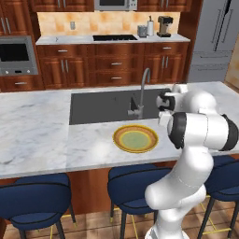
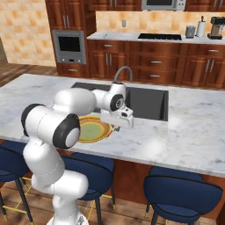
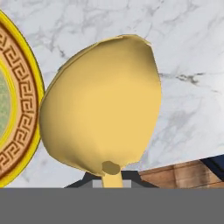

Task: Take the fork and place it on the left side of the plate. Then take the spoon and place it on the right side of the plate. Make sure they're directly next to the plate.

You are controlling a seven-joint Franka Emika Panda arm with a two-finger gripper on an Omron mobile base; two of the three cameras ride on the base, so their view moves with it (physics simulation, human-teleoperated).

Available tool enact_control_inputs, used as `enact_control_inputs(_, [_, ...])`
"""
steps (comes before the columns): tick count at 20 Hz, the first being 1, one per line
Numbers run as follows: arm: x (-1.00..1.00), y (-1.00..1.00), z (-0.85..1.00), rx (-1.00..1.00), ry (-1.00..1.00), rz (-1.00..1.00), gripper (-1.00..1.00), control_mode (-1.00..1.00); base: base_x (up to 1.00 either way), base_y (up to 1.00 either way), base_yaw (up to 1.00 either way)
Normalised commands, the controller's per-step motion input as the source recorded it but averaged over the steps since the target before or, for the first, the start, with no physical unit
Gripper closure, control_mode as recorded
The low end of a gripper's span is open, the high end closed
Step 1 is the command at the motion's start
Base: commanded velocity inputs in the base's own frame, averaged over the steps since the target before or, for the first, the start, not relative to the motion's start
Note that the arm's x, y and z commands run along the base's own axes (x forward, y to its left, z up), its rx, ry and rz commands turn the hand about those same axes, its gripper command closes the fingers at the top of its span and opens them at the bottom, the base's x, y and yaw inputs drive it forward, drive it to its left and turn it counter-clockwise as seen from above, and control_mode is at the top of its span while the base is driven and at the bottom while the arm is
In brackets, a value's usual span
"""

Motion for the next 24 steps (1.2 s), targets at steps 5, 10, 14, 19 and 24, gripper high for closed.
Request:
enact_control_inputs(5, [0.45,0.00,-0.41,-0.03,-0.02,0.05,1.00,-1.00,0.00,0.00,0.00])
enact_control_inputs(10, [0.43,0.00,-0.35,0.00,-0.01,0.04,1.00,-1.00,0.00,0.00,0.00])
enact_control_inputs(14, [0.35,0.00,-0.32,0.00,-0.02,0.05,1.00,-1.00,0.00,0.00,0.00])
enact_control_inputs(19, [0.11,-0.11,-0.26,0.00,-0.03,0.06,1.00,-1.00,0.00,0.00,0.00])
enact_control_inputs(24, [0.03,-0.05,-0.29,0.00,-0.03,0.07,1.00,-1.00,0.00,0.00,0.00])
